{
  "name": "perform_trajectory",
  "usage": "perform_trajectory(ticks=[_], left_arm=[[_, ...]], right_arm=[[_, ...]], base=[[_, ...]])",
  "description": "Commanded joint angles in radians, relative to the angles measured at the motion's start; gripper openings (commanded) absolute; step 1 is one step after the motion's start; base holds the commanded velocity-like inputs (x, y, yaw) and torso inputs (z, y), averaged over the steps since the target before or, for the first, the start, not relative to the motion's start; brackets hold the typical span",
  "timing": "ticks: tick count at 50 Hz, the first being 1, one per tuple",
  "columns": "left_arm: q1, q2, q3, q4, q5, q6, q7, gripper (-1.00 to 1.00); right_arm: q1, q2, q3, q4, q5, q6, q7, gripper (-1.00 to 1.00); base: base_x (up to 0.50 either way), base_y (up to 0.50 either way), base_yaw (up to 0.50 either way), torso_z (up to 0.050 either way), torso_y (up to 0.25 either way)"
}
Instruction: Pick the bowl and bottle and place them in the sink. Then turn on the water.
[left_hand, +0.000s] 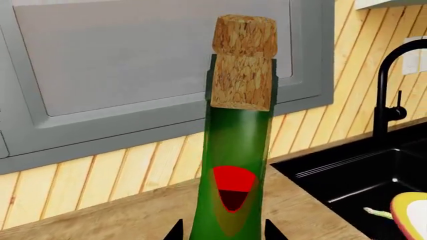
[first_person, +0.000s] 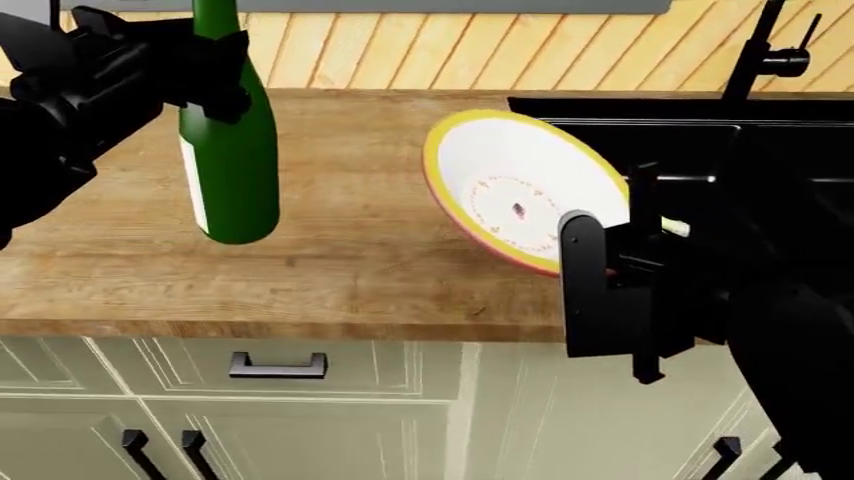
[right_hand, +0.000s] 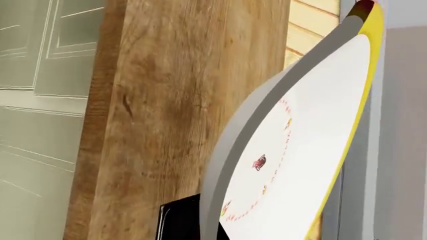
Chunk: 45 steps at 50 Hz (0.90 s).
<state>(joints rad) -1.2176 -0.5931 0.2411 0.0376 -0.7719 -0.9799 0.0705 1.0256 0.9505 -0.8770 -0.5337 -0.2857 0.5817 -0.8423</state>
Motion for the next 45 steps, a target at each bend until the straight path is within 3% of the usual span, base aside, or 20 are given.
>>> perform_trajectory(ticks=[1, 45], left_arm=[[-0.012, 0.002, -0.008, 0.001, -0.003, 0.006, -0.010, -1.00], [-0.013, 0.004, 0.006, -0.009, 0.000, 0.022, -0.010, -1.00]], right_arm=[[0.002, 0.002, 0.009, -0.002, -0.018, -0.005, 0.009, -1.00], [-0.022, 0.042, 0.020, -0.033, -0.012, 0.022, 0.007, -1.00]], base=[[-0.50, -0.01, 0.00, 0.000, 0.000], [-0.50, -0.01, 0.00, 0.000, 0.001]])
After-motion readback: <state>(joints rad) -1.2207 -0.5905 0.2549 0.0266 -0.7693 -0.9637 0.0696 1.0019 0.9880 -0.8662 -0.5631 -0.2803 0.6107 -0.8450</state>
